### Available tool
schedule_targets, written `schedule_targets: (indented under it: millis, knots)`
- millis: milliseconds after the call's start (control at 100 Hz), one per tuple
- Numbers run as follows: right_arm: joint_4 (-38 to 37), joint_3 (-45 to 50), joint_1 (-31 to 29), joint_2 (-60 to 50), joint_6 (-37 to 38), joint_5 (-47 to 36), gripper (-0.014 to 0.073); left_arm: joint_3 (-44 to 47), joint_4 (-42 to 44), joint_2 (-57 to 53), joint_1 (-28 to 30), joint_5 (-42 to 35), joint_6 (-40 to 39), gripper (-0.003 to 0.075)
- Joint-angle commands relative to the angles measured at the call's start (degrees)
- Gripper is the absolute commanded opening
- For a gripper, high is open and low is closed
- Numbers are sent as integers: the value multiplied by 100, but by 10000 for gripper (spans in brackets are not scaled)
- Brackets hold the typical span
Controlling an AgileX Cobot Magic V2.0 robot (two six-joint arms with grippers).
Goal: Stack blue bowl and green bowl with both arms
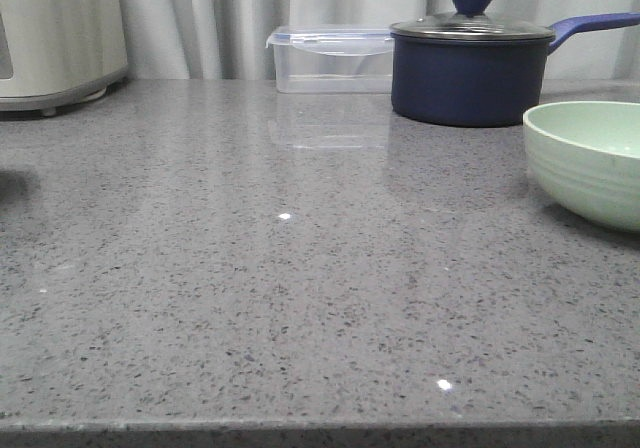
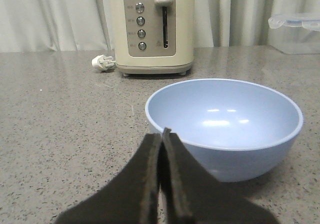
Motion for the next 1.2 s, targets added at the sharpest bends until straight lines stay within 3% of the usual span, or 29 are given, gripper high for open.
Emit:
schedule_targets:
  millis: [0, 180, 490, 830, 930, 1030, 1190]
  knots:
    - [-76, -2, -34, -102, -38, -557, -81, 229, 0, -197, 1, -565, -9, -20]
    - [-76, -227, -34, -52, -38, -183, -81, 23, -430, -197, 1, -563, -9, -20]
    - [-71, -1427, -34, 969, -38, 1110, -79, -1415, -430, 557, 1, 553, -9, -20]
    - [-33, -2606, -34, 2365, -38, 2039, -78, -2640, -398, 1884, 1, 583, 4, -20]
    - [-26, -2743, -34, 2680, -38, 2101, -38, -2826, -110, 2168, 1, 607, 63, -11]
    - [-20, -2796, -34, 2821, -38, 2101, 83, -2878, -72, 2329, 1, 607, 63, 80]
    - [15, -2806, -34, 2835, -38, 2096, 349, -2878, -72, 2370, 1, 560, 63, 361]
